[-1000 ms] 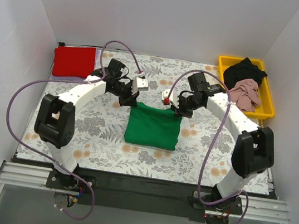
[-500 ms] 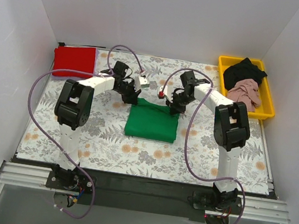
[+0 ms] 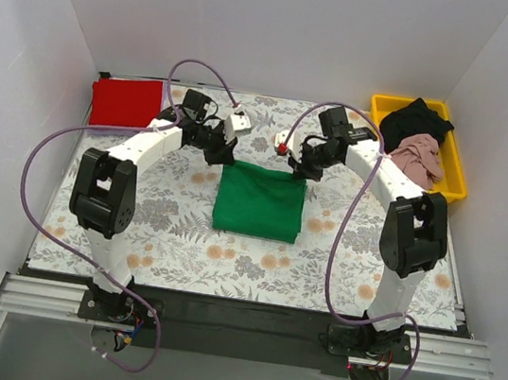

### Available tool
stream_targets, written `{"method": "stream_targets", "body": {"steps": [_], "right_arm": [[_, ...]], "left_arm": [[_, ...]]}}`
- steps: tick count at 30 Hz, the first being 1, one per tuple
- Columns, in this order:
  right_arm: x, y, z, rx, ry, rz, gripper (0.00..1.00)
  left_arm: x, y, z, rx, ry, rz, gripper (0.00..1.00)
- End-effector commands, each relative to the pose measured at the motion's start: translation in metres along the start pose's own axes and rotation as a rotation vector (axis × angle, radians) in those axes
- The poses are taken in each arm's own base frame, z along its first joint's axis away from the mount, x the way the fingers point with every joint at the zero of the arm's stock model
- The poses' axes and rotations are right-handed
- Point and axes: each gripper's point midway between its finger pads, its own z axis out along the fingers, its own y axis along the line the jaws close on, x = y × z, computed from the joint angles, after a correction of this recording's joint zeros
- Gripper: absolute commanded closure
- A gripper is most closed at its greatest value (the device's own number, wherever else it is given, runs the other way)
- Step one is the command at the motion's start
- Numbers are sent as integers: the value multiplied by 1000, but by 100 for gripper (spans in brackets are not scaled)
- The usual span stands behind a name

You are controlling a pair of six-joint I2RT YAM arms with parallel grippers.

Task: Fold and stack the t-shirts
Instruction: Fold the tshirt

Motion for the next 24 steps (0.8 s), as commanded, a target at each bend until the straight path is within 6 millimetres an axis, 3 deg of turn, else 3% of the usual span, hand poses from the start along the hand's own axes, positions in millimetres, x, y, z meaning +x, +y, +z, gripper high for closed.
{"method": "stream_targets", "body": {"steps": [1, 7, 8, 12, 18, 24], "right_arm": [[4, -14, 8, -4, -6, -8, 99], [41, -38, 43, -23, 65, 33, 99], [41, -49, 42, -2, 63, 30, 99], [58, -65, 51, 10, 76, 51, 99], [60, -78, 55, 53, 74, 34, 99], [46, -79, 41, 83, 50, 9, 99]], "left_arm": [[-15, 15, -4, -33, -23, 19, 100], [5, 47, 32, -45, 5, -7, 99], [10, 53, 40, -50, 4, -7, 98], [7, 61, 54, -38, -24, -24, 96], [3, 49, 60, -6, -35, -88, 97], [-18, 18, 50, 21, -69, -83, 100]]}}
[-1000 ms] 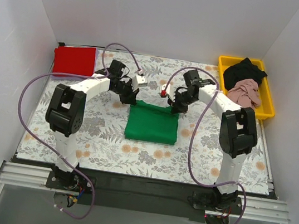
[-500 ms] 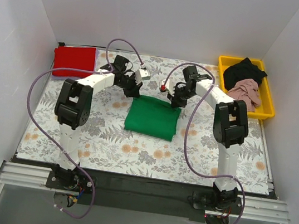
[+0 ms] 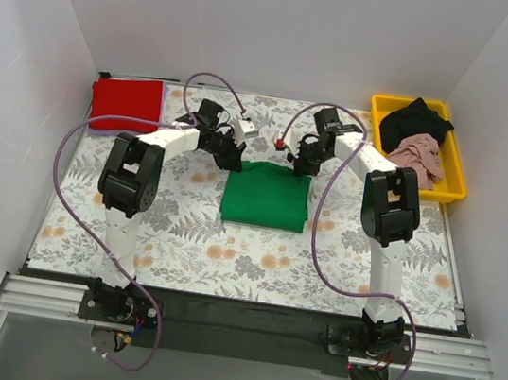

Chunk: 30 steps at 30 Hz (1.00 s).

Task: Fold and stack the t-shirts
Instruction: Fold the tshirt

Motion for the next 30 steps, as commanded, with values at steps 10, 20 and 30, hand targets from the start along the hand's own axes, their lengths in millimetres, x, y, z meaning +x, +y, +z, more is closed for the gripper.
{"method": "stream_targets", "body": {"steps": [10, 20, 30], "right_arm": [[-19, -4, -53, 99, -48, -89, 99], [18, -36, -21, 131, 49, -37, 95], [-33, -99, -104, 450, -79, 233, 28]], "left_arm": [[-74, -21, -23, -3, -138, 108, 100], [-59, 24, 6, -120, -91, 45, 84], [-105, 82, -67, -449, -307, -366, 67]]}}
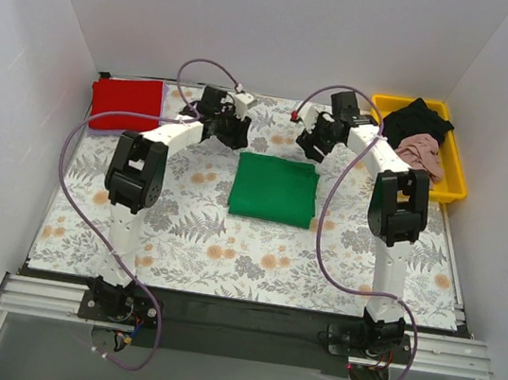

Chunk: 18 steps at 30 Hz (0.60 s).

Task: Fold and stack the t-shirts
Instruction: Fold the tshirt

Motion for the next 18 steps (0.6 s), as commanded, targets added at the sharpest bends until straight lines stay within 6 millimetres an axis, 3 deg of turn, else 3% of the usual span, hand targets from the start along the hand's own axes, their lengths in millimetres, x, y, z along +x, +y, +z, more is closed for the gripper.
{"method": "stream_targets", "body": {"steps": [1, 3, 4, 6, 8, 11, 14, 18], "right_arm": [[-48, -37, -59, 161, -126, 217, 26], [-53, -23, -66, 121, -155, 312, 27], [-68, -9, -75, 64, -214, 343, 30], [-73, 20, -75, -47, -250, 480, 37], [-84, 49, -72, -203, -298, 602, 50], [-82, 78, -57, -374, -311, 701, 64], [-70, 90, -35, -458, -290, 765, 77], [-42, 83, -1, -465, -263, 851, 80]], "left_arm": [[-70, 22, -63, -151, -203, -198, 66], [-60, 8, -68, -112, -191, -246, 66], [-68, -12, -76, -27, -216, -267, 66], [-62, -35, -78, 73, -206, -320, 66], [-61, -71, -80, 274, -183, -395, 68], [-48, -92, -64, 385, -127, -503, 73], [-35, -94, -44, 433, -96, -603, 76], [-23, -84, -16, 445, -91, -664, 78]]}}
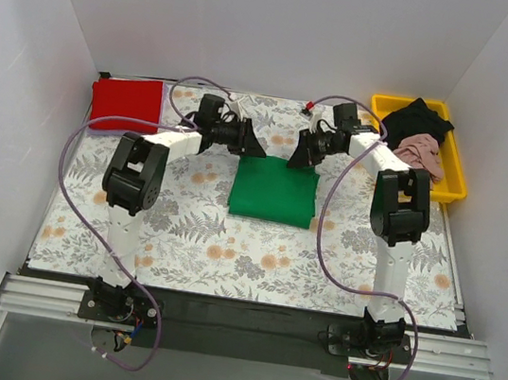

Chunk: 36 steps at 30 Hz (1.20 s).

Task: Fold and stack the t-shirts
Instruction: Fold the tshirt

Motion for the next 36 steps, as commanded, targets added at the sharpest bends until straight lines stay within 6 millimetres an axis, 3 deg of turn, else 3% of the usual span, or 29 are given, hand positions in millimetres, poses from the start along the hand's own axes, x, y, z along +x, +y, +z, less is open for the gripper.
{"method": "stream_targets", "body": {"steps": [1, 2, 6, 9, 11, 14, 15, 16, 17, 18, 19, 20, 21, 22, 23, 24, 26, 27, 29, 30, 31, 33, 36], "right_arm": [[12, -24, 7, -37, -26, 131, 79], [11, -35, 9, -21, -40, 132, 78], [23, -86, 15, 34, -47, 202, 71], [27, -91, 15, 39, -43, 216, 59], [25, -84, 5, 39, -53, 192, 46], [6, -70, -22, 79, -90, 112, 34], [-6, -57, -34, 85, -112, 80, 32], [-12, -46, -41, 71, -125, 64, 29], [-29, -25, -57, 67, -158, 16, 29], [-24, -12, -56, 52, -149, 9, 28], [-25, -2, -59, 62, -148, -15, 28], [-23, 7, -61, 78, -142, -45, 29], [-32, 34, -66, 89, -150, -133, 30], [-15, 37, -60, 122, -114, -140, 32], [-12, 46, -58, 131, -103, -166, 33], [-11, 67, -52, 138, -88, -228, 34], [8, 81, -36, 160, -27, -267, 37], [15, 101, -22, 149, 5, -331, 38], [29, 106, -8, 203, 66, -402, 41], [37, 122, 6, 183, 98, -445, 43], [41, 124, 11, 201, 121, -485, 46], [54, 141, 29, 180, 166, -539, 47], [69, 147, 51, 194, 228, -600, 48]], "left_arm": [[4, 12, 10, 57, 4, -115, 78], [1, 16, 13, 54, 1, -122, 78], [31, 67, 27, -1, 35, -284, 78], [45, 91, 22, -24, 54, -335, 76], [40, 84, 8, 21, 56, -318, 71], [29, 41, -20, 121, 40, -274, 68], [14, 13, -35, 147, 10, -219, 66], [29, 6, -43, 153, 20, -232, 64], [18, -22, -60, 176, -10, -185, 63], [19, -30, -67, 172, -21, -175, 62], [38, -28, -75, 147, -9, -220, 62], [41, -36, -83, 142, -19, -230, 62], [40, -53, -97, 157, -40, -204, 61], [55, -51, -103, 147, -36, -235, 61], [61, -54, -108, 137, -37, -253, 61], [62, -61, -115, 127, -53, -257, 61], [85, -55, -122, 90, -37, -336, 61], [84, -55, -127, 68, -59, -343, 61], [93, -48, -137, 19, -76, -388, 60], [95, -43, -140, -13, -87, -398, 59], [97, -29, -149, -75, -108, -451, 58], [102, -17, -158, -117, -127, -493, 55], [116, 2, -167, -175, -108, -555, 54]]}}
